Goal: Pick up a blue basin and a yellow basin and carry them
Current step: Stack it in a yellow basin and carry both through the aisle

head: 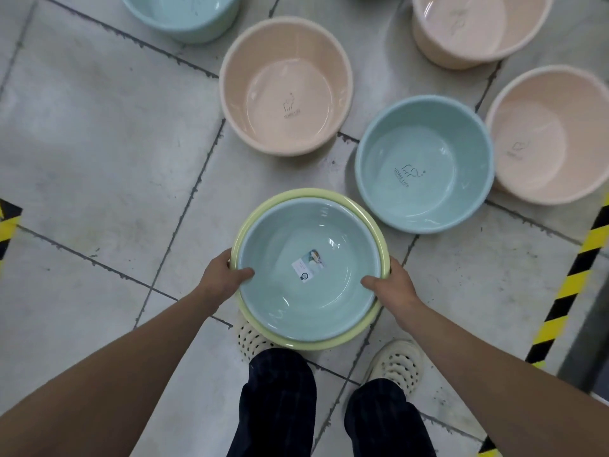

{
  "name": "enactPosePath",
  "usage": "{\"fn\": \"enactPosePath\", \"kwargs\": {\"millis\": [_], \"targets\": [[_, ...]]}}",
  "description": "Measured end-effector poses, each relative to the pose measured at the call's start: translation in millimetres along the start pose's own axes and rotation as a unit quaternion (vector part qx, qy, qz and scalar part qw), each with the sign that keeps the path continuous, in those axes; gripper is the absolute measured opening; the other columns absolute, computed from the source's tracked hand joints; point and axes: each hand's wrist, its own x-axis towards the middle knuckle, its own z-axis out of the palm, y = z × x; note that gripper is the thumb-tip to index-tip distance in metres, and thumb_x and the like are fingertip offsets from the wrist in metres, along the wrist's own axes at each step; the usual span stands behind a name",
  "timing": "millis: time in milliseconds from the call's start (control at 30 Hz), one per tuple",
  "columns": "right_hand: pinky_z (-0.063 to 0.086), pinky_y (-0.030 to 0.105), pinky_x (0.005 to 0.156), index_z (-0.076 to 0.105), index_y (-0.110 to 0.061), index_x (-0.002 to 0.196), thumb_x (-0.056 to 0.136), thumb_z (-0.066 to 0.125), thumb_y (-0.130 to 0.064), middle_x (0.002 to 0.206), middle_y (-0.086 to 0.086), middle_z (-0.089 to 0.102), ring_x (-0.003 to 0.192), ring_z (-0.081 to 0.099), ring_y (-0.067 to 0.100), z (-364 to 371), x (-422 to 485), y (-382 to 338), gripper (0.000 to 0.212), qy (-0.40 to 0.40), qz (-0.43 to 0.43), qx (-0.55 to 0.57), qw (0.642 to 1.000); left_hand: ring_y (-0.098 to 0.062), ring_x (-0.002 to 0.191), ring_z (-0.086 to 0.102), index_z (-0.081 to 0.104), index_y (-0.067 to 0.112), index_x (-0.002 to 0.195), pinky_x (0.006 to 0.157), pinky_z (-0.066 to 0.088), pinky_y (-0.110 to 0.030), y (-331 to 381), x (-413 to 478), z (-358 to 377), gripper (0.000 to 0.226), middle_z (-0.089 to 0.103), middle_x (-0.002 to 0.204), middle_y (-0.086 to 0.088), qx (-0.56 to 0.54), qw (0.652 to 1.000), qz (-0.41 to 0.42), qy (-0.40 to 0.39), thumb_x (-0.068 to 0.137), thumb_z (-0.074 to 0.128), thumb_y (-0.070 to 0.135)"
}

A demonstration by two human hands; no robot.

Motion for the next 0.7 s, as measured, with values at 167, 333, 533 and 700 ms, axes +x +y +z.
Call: {"fn": "enactPosePath", "kwargs": {"millis": [167,333,533,700], "targets": [[0.057,0.04,0.088,0.055,-0.025,0.128,0.08,0.073,-0.01,0.11,0.001,0.068,0.1,0.066,0.021,-30.0,-57.9,-53.6,0.053,0.007,-0.002,0.018,1.0,-0.028,0.1,0.067,0.06,0.018,0.126,0.087,0.058,-0.045,63.3,-47.9,-34.3,0.045,0.069,0.111,-0.007,0.01,1.0,0.026,-0.006,0.084,0.073,0.009],[0.054,0.035,0.084,0.053,-0.029,0.12,0.083,0.071,-0.003,0.102,-0.007,0.065,0.098,0.064,0.021,-79.7,-106.7,-116.2,0.049,0.053,-0.024,0.068,0.996,-0.027,0.101,0.066,0.057,0.014,0.133,0.078,0.053,-0.036,141.8,-94.9,-46.4,0.052,0.067,0.114,-0.007,0.007,0.998,0.067,-0.021,0.084,0.072,0.008],[0.057,0.041,0.089,0.055,-0.036,0.113,0.082,0.07,0.0,0.104,-0.006,0.067,0.097,0.065,0.018,-144.3,-129.0,-152.2,0.049,0.076,-0.02,0.149,0.986,-0.017,0.091,0.064,0.057,0.018,0.129,0.069,0.05,-0.026,227.5,-124.5,-31.8,0.05,0.066,0.111,-0.004,0.023,0.991,0.122,-0.04,0.084,0.075,0.007],[0.055,0.033,0.073,0.055,-0.029,0.119,0.083,0.068,0.008,0.104,-0.003,0.067,0.092,0.065,0.015,-178.1,-114.9,-151.6,0.053,0.077,0.02,0.24,0.967,-0.028,0.104,0.066,0.058,0.02,0.134,0.089,0.057,-0.044,280.3,-116.4,-3.1,0.059,0.068,0.116,-0.006,0.058,0.988,0.133,-0.044,0.079,0.078,0.01]]}}
